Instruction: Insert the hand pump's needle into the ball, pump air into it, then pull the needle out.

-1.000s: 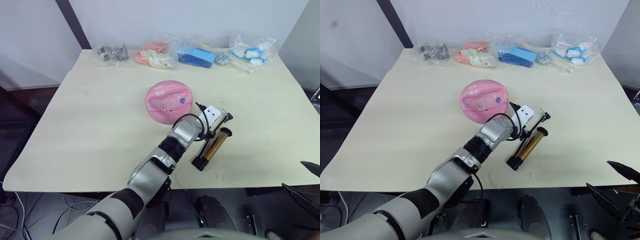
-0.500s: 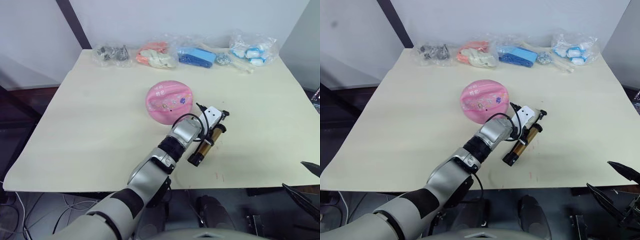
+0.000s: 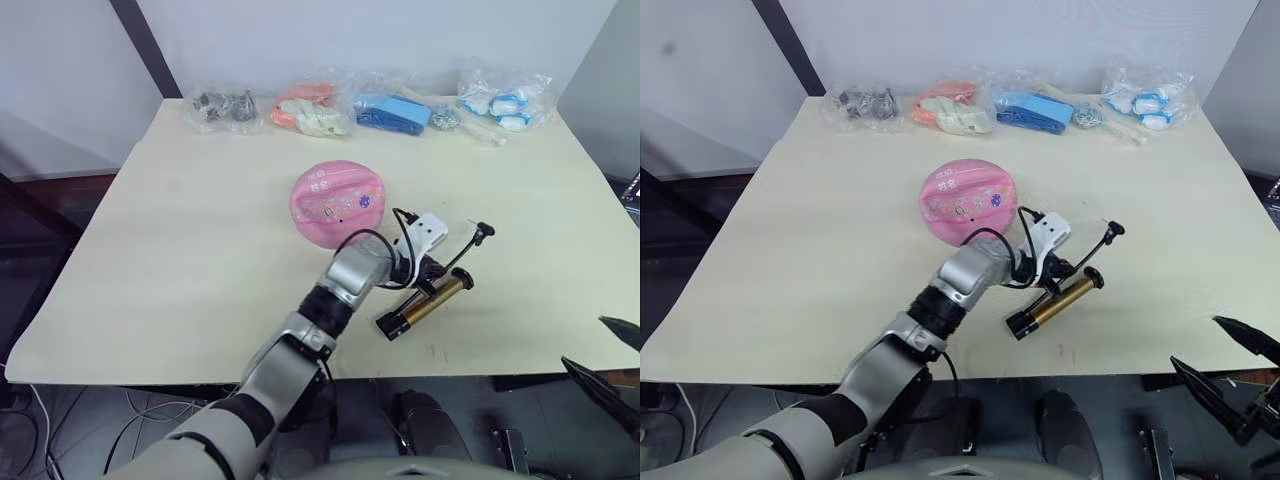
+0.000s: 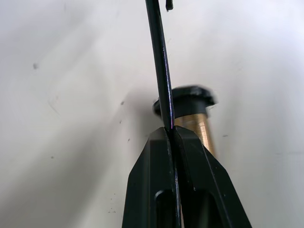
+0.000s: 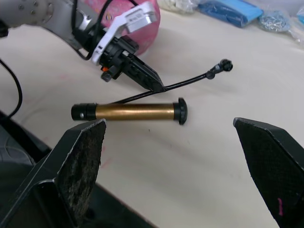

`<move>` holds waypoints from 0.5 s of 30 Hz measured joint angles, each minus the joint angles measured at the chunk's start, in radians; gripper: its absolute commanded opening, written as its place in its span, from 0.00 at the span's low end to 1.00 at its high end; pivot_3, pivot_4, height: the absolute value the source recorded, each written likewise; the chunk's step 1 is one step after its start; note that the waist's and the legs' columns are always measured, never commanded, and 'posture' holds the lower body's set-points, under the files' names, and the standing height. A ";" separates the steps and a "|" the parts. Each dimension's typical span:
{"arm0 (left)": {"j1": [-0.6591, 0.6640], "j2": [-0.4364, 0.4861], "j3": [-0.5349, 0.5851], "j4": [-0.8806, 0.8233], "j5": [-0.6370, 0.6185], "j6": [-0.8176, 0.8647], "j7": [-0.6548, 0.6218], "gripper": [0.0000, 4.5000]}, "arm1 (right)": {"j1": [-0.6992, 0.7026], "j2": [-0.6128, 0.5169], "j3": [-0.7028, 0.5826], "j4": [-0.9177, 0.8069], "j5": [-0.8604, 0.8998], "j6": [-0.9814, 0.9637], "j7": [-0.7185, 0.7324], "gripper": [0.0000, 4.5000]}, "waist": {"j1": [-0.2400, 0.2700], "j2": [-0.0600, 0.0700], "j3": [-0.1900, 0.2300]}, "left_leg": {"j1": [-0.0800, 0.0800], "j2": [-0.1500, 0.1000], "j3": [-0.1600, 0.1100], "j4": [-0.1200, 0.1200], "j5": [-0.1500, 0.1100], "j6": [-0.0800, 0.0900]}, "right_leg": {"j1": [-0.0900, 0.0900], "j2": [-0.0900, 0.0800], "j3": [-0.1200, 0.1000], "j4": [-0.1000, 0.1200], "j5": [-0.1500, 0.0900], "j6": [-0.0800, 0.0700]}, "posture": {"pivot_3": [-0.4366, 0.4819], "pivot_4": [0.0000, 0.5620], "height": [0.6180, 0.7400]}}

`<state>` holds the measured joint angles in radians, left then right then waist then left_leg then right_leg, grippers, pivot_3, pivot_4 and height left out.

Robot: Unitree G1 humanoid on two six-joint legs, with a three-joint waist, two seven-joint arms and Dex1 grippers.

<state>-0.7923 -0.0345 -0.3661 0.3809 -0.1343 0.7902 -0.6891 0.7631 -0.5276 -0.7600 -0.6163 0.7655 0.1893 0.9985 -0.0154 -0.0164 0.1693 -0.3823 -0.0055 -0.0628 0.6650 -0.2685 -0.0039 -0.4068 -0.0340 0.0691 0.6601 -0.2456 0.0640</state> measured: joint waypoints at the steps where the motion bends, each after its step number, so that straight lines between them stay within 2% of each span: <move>1: 0.019 0.020 0.006 -0.033 -0.013 -0.015 -0.025 0.01 | -0.009 -0.006 0.000 -0.016 0.016 0.019 -0.026 1.00 | 0.000 0.000 0.000 | 0.000 0.000 0.000 0.000 0.000 0.000 | 0.000 0.000 0.000 0.000 0.001 -0.001 | 0.48 0.27 1.00; 8: 0.107 0.110 0.043 -0.161 -0.075 -0.124 -0.146 0.01 | -0.100 -0.066 0.017 -0.125 0.112 0.159 -0.231 1.00 | 0.002 0.000 0.000 | 0.000 0.000 0.000 0.001 0.000 0.000 | 0.000 0.000 0.000 0.000 0.002 -0.003 | 0.48 0.27 1.00; 12: 0.158 0.164 0.055 -0.199 -0.095 -0.243 -0.209 0.01 | -0.185 -0.130 0.054 -0.206 0.186 0.319 -0.489 1.00 | 0.002 0.000 0.000 | -0.001 0.000 0.000 0.002 0.000 0.000 | 0.000 0.000 0.000 0.001 0.002 -0.003 | 0.48 0.27 1.00; 15: 0.188 0.213 0.058 -0.219 -0.092 -0.318 -0.232 0.01 | -0.281 -0.176 0.103 -0.204 0.356 0.411 -0.663 1.00 | 0.001 0.000 0.000 | -0.001 0.000 0.000 0.002 0.000 0.000 | 0.000 0.000 0.000 0.001 0.002 -0.003 | 0.48 0.27 1.00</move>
<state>-0.6040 0.1784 -0.3082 0.1623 -0.2267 0.4725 -0.9211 0.4817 -0.7037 -0.6567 -0.8202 1.1214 0.6005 0.3352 -0.0142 -0.0167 0.1695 -0.3831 -0.0054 -0.0630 0.6668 -0.2685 -0.0037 -0.4068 -0.0342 0.0692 0.6608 -0.2437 0.0608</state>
